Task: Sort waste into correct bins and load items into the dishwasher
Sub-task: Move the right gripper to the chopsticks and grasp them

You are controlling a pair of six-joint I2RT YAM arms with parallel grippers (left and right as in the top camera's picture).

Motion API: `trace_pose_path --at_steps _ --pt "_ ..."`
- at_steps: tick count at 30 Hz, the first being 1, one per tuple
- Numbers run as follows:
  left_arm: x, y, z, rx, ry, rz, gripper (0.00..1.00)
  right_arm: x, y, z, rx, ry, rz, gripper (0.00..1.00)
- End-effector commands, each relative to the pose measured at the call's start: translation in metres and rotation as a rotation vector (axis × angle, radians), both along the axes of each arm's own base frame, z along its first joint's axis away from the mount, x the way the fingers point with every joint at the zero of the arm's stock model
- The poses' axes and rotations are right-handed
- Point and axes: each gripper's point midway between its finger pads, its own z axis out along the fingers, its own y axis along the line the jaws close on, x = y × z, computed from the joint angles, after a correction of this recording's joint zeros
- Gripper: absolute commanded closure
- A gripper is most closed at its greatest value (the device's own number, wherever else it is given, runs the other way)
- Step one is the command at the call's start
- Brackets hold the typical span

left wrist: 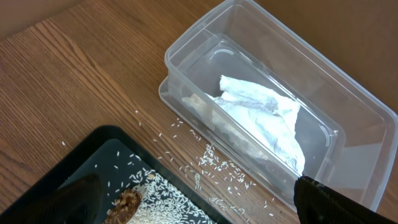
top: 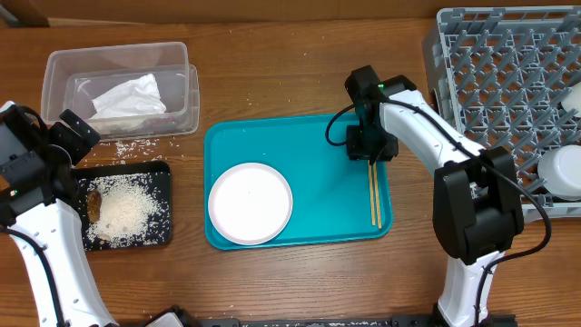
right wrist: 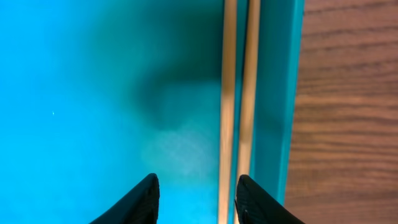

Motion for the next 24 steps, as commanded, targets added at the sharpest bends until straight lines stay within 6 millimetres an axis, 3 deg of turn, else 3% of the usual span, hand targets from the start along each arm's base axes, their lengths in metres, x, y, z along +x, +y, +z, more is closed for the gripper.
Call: trace_pose_path --at_steps 1,9,14,15,16,17,21,24 --pt "-0.001 0.0 0.009 0.012 -0.023 0.011 0.0 -0.008 -0.001 -0.018 -0.008 0.021 -0.02 0.58" --pt "-0.001 0.0 0.009 0.012 -0.023 0.011 0.0 -0.012 -0.002 -0.034 -0.004 0.014 -0.036 0.59" --pt "-0.001 0.0 0.009 0.012 -0.023 0.011 0.0 -0.017 -0.004 -0.043 -0.007 0.02 -0.036 0.66" --pt "-0.001 0.0 0.009 0.012 -0.023 0.011 0.0 -0.019 -0.005 -0.047 -0.007 0.021 -0.04 0.69" --pt "-0.001 0.0 0.009 0.012 -0.023 0.011 0.0 -0.023 -0.005 -0.053 -0.006 0.026 -0.063 0.85" --pt "-0.001 0.0 0.009 0.012 -0.023 0.011 0.0 -0.025 -0.006 -0.055 -0.008 0.03 -0.081 0.93" --pt "-0.001 0.0 0.009 0.012 -0.023 0.011 0.0 -0.026 0.011 -0.049 0.088 0.051 -0.093 0.96" --pt "-0.001 0.0 0.009 0.012 -0.023 0.011 0.0 -0.014 0.021 -0.028 0.137 0.033 -0.093 0.96"
